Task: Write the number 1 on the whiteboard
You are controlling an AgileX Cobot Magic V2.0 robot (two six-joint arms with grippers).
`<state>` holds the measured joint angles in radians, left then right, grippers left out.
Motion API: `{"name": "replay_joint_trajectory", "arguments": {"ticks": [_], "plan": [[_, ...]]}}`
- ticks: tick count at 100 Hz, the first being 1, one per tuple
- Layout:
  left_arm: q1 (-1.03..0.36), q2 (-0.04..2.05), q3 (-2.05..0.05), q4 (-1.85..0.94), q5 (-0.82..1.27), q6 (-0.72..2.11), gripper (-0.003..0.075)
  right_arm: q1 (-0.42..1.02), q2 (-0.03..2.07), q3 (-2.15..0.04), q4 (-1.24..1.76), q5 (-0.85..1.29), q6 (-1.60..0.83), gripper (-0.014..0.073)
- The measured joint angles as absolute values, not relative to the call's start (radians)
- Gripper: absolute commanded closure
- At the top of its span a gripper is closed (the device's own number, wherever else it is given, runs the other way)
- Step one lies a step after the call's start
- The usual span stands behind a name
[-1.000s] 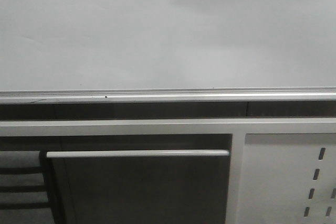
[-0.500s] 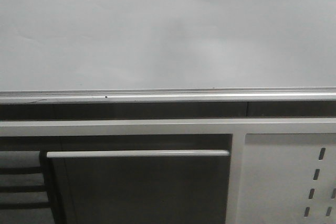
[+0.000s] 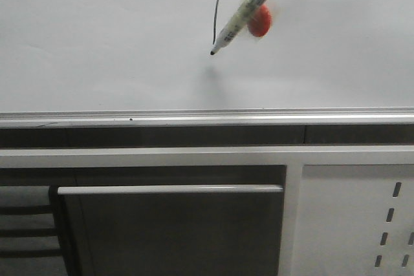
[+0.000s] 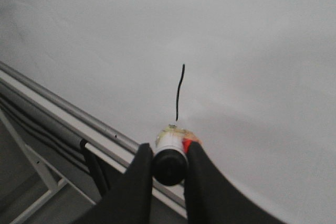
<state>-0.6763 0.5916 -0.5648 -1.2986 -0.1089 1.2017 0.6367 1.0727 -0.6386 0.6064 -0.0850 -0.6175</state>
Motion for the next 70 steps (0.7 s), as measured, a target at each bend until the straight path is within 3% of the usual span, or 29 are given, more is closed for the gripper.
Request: {"name": "replay_joint_trajectory", "arguments": {"ticks": [32, 42, 57, 63, 70], "plan": [[-0.676, 0.602, -0.565, -1.291, -0.017, 1.202, 0.0718, 0.634, 0.911, -0.682, 0.595, 0.233, -0.618, 0.0637], [-0.676, 0.644, -0.565, -1.283, 0.068, 1.202, 0.0601, 0.616, 0.904, -0.752, 0.591, 0.36, -0.616, 0.0637], [-0.676, 0.722, -0.571, -1.275, 0.21, 1.236, 0.0332, 0.568, 0.937, -0.891, 0.58, 0.567, -0.614, 0.0637], [-0.676, 0.757, -0.587, -1.272, 0.261, 1.245, 0.029, 0.552, 0.96, -0.95, 0.576, 0.641, -0.614, 0.0637], [-0.676, 0.797, -0.614, -1.269, 0.317, 1.27, 0.0297, 0.543, 0.994, -1.01, 0.571, 0.726, -0.614, 0.0637]]}}
